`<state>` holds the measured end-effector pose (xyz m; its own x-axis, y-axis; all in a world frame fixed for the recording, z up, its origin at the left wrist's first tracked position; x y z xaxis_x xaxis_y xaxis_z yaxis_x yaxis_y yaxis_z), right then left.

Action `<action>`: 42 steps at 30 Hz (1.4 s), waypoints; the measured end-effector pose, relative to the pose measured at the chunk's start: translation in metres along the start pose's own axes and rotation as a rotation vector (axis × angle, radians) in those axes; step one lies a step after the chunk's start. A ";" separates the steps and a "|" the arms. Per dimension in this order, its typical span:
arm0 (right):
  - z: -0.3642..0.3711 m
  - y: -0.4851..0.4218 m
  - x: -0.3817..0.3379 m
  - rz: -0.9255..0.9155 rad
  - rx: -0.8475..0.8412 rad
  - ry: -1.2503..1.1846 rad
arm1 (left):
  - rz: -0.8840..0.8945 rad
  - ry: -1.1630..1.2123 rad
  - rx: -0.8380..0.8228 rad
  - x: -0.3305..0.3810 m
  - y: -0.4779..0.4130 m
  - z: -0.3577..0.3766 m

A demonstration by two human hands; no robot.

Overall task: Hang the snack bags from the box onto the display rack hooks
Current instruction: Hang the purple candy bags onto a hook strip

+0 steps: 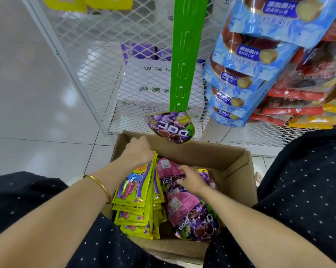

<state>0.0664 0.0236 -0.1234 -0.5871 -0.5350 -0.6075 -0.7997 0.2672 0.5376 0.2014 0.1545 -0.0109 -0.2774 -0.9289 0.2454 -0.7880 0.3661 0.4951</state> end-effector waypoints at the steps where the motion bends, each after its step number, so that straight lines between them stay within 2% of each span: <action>1: 0.006 -0.006 -0.004 -0.008 -0.040 0.003 | -0.017 -0.019 0.046 -0.006 -0.003 0.004; 3: 0.017 -0.019 -0.012 -0.044 -0.105 0.071 | -0.029 -0.067 0.200 -0.018 -0.007 0.008; 6: 0.025 -0.034 -0.022 -0.045 -0.159 0.198 | 0.086 -0.217 0.397 -0.036 -0.018 0.012; 11: 0.031 -0.050 -0.029 0.016 -0.260 0.427 | 0.205 -0.330 0.309 -0.053 -0.043 0.020; 16: 0.032 -0.059 -0.025 0.023 -0.324 0.581 | 0.255 -0.291 0.403 -0.055 -0.040 0.026; 22: 0.048 -0.049 -0.009 0.128 -0.243 0.365 | 0.215 -0.286 0.393 -0.060 -0.025 0.028; 28: 0.065 -0.035 0.000 0.154 -0.233 0.433 | 0.202 -0.284 0.342 -0.060 -0.020 0.022; 35: 0.070 -0.033 0.002 0.050 -0.048 0.585 | 0.207 -0.296 0.283 -0.060 -0.020 0.019; 39: 0.054 -0.029 0.000 -0.086 0.184 0.573 | 0.200 -0.294 0.243 -0.059 -0.019 0.016; 42: 0.030 -0.021 -0.001 -0.080 0.137 0.572 | 0.194 -0.314 0.194 -0.058 -0.017 0.012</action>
<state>0.0802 0.0425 -0.1515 -0.3941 -0.8945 -0.2113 -0.8699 0.2888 0.3999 0.2236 0.2013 -0.0434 -0.5612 -0.8268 0.0381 -0.7853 0.5465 0.2909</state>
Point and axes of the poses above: each hand's wrist, its own y-axis away from the middle knuckle, its own z-axis out of the palm, x = y × z, the point moved 1 cm from there along -y, towards the middle knuckle, and after that the axes turned 4 degrees about -y, right-handed, at the moved point
